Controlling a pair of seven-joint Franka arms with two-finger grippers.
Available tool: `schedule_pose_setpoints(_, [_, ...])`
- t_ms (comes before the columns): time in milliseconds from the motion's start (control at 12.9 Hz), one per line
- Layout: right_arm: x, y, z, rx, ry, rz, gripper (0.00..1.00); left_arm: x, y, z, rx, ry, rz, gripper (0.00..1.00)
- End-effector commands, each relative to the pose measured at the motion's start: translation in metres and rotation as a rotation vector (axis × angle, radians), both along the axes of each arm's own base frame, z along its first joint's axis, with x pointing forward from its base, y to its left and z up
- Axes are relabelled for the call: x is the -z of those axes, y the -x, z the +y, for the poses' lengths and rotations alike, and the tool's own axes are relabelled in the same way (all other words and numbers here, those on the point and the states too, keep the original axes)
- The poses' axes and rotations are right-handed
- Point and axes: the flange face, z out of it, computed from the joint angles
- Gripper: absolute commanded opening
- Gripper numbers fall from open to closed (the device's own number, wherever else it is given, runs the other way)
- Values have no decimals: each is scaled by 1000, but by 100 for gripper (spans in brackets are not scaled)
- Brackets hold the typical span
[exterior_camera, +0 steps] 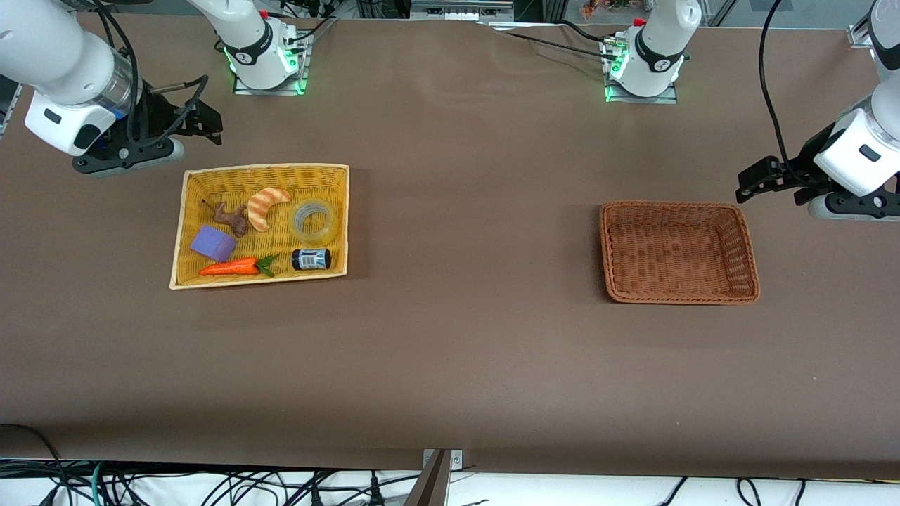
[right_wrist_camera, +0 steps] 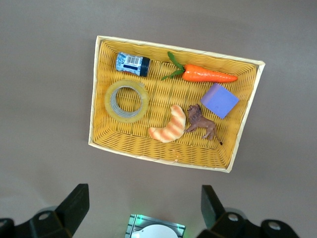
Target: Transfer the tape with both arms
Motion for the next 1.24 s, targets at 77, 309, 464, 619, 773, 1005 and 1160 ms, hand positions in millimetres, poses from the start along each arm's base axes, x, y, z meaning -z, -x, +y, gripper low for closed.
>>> schedule_pose_setpoints(77, [-10, 7, -3, -12, -4, 1, 100, -6, 4, 2, 12, 19, 0, 100])
schedule_pose_setpoints(309, [-12, 2, -3, -20, 4, -18, 100, -6, 4, 2, 12, 19, 0, 100])
schedule_pose_setpoints(464, [-12, 2, -4, -21, 9, -19, 100, -7, 4, 2, 12, 19, -1, 100])
schedule_pose_setpoints(619, [-12, 3, -4, -22, 12, -16, 100, -7, 4, 0, 15, 19, -1, 100])
schedule_pose_setpoints(773, [-10, 3, -5, -22, 15, -9, 100, -7, 4, 0, 15, 19, -1, 100])
schedule_pose_setpoints(1005, [-8, 4, -5, -22, 15, 0, 100, -7, 4, 0, 15, 19, -3, 100])
schedule_pose_setpoints(1160, [-7, 4, -5, -22, 16, 3, 100, -7, 4, -2, 18, 19, -3, 100])
